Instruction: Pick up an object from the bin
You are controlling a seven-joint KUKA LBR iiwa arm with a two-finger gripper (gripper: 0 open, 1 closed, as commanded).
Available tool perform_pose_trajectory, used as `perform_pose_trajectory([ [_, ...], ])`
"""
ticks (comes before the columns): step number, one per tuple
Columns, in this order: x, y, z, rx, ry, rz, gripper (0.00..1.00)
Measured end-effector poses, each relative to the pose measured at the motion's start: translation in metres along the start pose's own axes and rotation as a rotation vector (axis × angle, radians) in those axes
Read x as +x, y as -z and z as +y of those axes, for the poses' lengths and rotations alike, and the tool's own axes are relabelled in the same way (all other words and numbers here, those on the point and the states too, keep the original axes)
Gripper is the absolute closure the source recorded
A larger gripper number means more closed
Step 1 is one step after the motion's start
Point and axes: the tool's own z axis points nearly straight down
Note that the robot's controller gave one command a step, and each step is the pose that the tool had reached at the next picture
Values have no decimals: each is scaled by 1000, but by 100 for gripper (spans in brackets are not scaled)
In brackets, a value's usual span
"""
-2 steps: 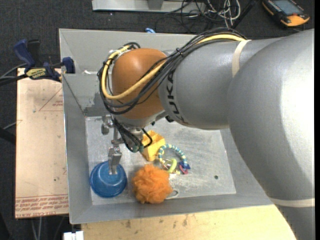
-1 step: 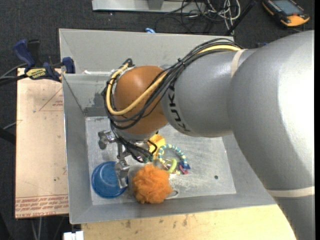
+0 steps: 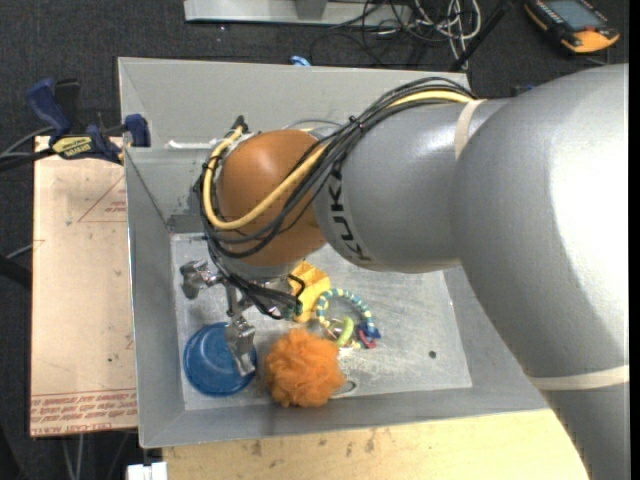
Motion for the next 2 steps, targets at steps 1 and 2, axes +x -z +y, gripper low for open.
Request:
perform_pose_trajectory([
  [1, 0, -3, 5, 7, -17, 2, 0],
  [2, 1, -2, 4, 7, -20, 12, 100],
])
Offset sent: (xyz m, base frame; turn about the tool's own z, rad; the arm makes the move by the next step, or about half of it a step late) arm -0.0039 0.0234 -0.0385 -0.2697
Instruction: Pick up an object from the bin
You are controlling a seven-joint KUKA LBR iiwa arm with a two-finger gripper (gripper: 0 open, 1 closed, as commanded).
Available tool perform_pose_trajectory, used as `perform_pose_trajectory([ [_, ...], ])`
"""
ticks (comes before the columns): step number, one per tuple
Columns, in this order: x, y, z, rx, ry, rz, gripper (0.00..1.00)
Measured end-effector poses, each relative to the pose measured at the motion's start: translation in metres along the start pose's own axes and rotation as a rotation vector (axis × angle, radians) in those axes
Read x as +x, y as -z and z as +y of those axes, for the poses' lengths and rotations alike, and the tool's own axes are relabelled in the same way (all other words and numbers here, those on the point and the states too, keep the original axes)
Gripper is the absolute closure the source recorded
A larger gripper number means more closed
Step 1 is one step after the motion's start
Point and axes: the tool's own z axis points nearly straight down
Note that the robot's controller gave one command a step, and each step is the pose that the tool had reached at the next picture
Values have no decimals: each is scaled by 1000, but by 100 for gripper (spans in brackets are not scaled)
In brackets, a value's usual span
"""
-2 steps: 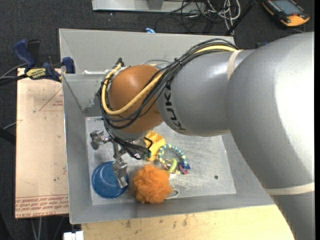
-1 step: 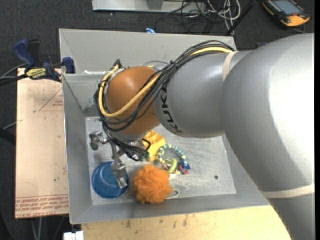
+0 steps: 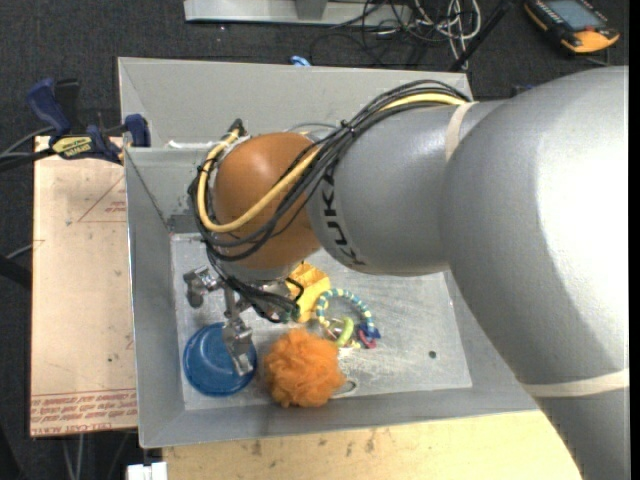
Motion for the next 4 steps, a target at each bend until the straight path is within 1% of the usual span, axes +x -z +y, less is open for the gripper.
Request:
perform_pose_trajectory([
  [1, 0, 0, 0, 0, -1, 0, 100],
  [2, 2, 15, -1, -1, 19, -5, 100],
  [3, 2, 13, -1, -1, 18, -4, 100],
  [4, 3, 17, -8, -2, -172, -2, 100],
])
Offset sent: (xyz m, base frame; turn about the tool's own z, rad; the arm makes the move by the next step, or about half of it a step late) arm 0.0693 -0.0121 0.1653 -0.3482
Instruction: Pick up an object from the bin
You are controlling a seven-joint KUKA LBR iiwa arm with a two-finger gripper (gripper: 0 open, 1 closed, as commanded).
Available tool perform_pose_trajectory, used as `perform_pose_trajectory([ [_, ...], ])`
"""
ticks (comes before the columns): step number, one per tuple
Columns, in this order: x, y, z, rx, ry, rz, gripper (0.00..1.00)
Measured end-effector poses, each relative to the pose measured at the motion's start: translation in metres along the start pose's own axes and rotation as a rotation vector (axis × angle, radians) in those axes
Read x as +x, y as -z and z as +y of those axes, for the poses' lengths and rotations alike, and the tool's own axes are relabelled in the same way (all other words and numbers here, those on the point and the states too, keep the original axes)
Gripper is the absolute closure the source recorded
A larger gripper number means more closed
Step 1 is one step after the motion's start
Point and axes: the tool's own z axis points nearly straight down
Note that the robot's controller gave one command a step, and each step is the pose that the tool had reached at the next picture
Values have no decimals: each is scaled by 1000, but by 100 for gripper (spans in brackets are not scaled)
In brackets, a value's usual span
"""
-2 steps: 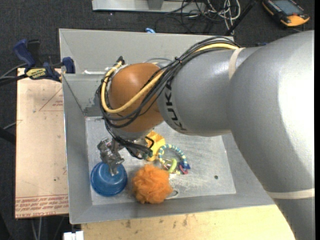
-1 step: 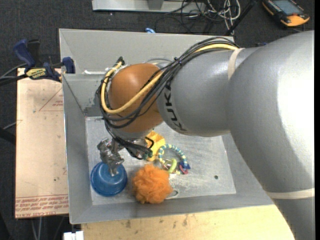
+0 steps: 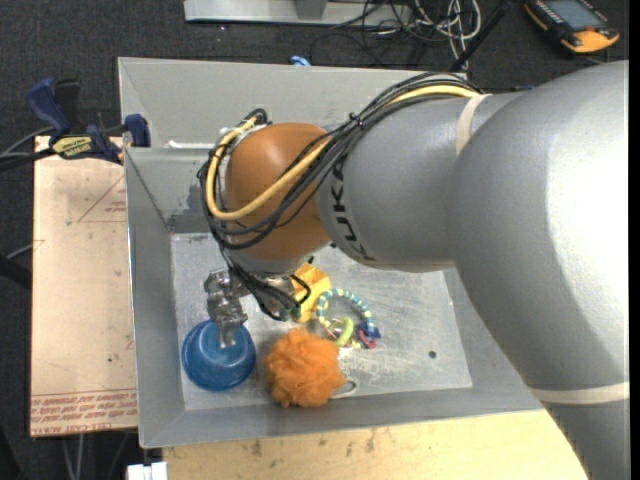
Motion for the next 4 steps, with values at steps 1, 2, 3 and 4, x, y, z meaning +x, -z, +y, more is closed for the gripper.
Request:
perform_pose_trajectory([
  [1, -46, 23, -6, 2, -167, 3, 100],
  [2, -22, 153, 0, 3, 256, -7, 0],
  [3, -21, 148, -1, 2, 255, 1, 0],
  [4, 13, 106, -3, 2, 290, -5, 0],
])
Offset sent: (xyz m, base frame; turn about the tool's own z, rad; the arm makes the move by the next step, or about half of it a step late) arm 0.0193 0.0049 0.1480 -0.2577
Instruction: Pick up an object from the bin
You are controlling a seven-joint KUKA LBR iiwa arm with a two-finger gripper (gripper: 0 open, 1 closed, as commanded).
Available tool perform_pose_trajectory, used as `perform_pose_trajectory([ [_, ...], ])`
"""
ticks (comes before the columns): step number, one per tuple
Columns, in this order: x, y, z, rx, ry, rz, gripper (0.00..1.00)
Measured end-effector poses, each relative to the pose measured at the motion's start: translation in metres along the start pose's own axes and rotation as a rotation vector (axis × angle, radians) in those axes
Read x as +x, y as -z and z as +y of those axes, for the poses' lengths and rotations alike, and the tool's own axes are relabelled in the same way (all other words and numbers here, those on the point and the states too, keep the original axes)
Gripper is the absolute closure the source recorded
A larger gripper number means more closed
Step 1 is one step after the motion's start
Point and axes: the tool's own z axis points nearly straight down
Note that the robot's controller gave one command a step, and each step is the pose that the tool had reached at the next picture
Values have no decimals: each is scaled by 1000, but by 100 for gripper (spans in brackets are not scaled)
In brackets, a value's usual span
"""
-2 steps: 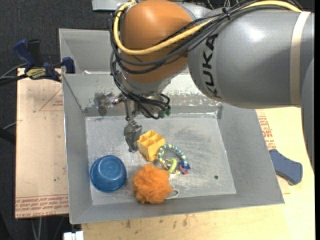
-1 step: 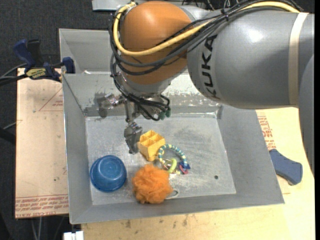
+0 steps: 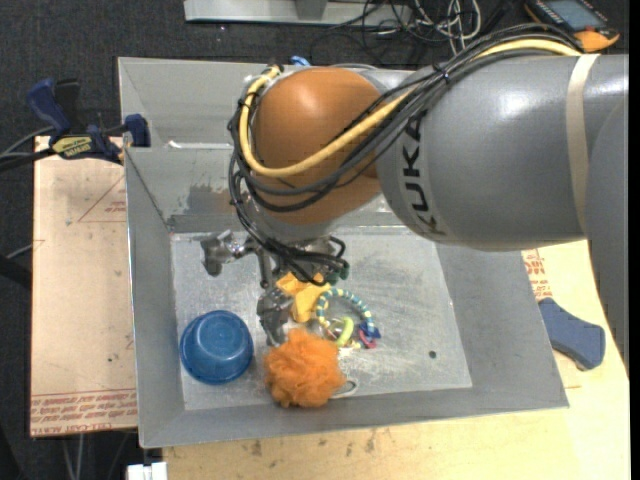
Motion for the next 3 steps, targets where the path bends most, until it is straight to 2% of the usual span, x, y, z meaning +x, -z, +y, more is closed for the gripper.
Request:
perform_pose_trajectory([
  [1, 16, -61, -4, -1, -8, 4, 0],
  [2, 6, -107, 0, -1, 53, 7, 0],
  [3, 19, -150, 20, 1, 6, 3, 100],
])
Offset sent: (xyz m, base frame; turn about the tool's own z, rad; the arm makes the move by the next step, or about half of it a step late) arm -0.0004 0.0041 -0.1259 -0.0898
